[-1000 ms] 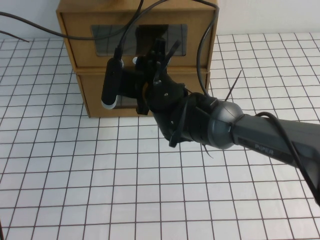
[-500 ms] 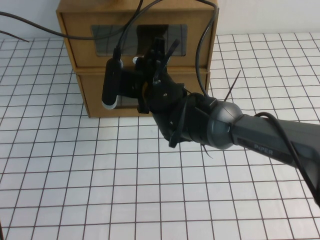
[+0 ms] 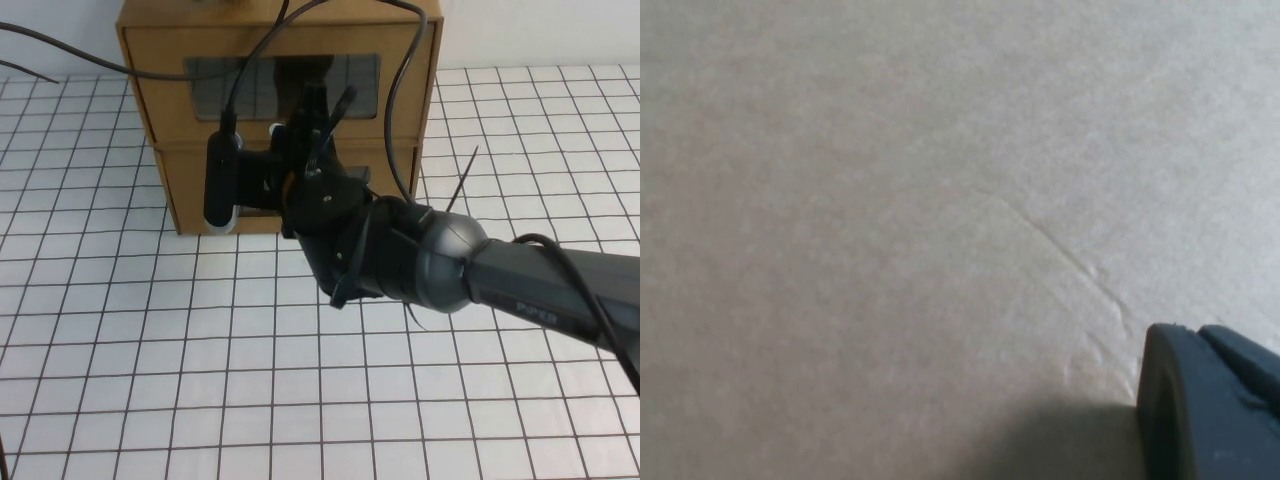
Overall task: Open the shoe box
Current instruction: 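Pull the top drawer of the cardboard box fully open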
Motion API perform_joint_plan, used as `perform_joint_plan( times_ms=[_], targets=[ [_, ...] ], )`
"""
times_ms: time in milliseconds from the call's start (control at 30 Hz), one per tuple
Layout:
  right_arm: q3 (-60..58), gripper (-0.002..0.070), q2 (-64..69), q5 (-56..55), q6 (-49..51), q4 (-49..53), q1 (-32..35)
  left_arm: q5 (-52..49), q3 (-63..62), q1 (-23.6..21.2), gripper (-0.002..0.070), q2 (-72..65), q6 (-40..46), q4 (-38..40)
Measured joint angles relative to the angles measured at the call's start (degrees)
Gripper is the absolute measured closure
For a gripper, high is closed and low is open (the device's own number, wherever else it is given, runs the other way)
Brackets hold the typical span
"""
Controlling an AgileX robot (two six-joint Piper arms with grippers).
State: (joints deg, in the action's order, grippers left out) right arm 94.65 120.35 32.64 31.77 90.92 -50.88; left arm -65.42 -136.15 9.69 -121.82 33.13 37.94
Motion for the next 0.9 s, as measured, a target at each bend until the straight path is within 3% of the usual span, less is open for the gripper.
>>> perform_joint_plan(
  times_ms=[600,900],
  targets=[
    [-25.7,0.0665,-18.3,1.4,4.8,-2.8,-9.8,-1.4,0.0,0.0,0.0679,0.0,-0.3,0.6],
    [-32.4,0.0664,-26.0,4.0,6.1,-12.2,-14.8,-2.2,0.0,0.0,0.0679,0.0,-0.9,1.2]
  ],
)
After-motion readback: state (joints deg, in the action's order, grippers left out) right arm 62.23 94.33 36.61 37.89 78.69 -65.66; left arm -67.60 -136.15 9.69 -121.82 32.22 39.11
